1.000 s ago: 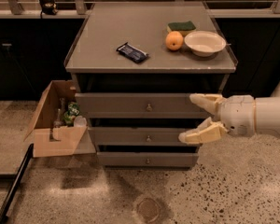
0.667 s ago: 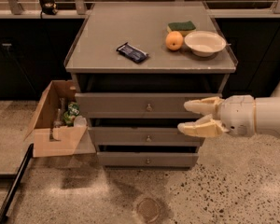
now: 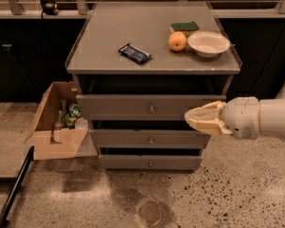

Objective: Open bottom drawer

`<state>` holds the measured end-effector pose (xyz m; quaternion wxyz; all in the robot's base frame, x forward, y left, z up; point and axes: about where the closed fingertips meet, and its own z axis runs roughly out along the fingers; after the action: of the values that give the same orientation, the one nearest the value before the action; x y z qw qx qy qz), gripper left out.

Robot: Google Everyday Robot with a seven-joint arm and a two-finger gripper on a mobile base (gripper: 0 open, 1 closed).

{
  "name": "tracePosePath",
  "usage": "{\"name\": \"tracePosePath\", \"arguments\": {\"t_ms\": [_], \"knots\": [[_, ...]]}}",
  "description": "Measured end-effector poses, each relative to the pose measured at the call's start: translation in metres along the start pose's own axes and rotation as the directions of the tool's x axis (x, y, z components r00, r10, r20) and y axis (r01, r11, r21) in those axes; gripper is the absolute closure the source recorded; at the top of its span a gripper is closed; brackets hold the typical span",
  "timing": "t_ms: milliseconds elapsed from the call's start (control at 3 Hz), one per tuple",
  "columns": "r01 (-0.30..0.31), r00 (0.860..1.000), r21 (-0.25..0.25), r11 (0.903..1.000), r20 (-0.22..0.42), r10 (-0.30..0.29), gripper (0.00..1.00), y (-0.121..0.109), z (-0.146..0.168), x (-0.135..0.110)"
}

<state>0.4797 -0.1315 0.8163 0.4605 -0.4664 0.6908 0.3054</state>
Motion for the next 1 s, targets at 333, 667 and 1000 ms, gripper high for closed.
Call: {"name": "tracePosePath", "arguments": {"t_ms": [333, 667, 1000], "knots": [[-0.007, 1.0, -0.009, 0.9999, 0.016, 0.007, 1.0, 0.003, 0.006, 0.003], [-0.041, 0.998, -0.006, 0.9991, 0.041, 0.042, 1.0, 0.004, 0.016, 0.018], [-0.123, 0.991, 0.045, 0.9914, 0.054, 0.121, 1.0, 0.007, 0.029, 0.061]]}}
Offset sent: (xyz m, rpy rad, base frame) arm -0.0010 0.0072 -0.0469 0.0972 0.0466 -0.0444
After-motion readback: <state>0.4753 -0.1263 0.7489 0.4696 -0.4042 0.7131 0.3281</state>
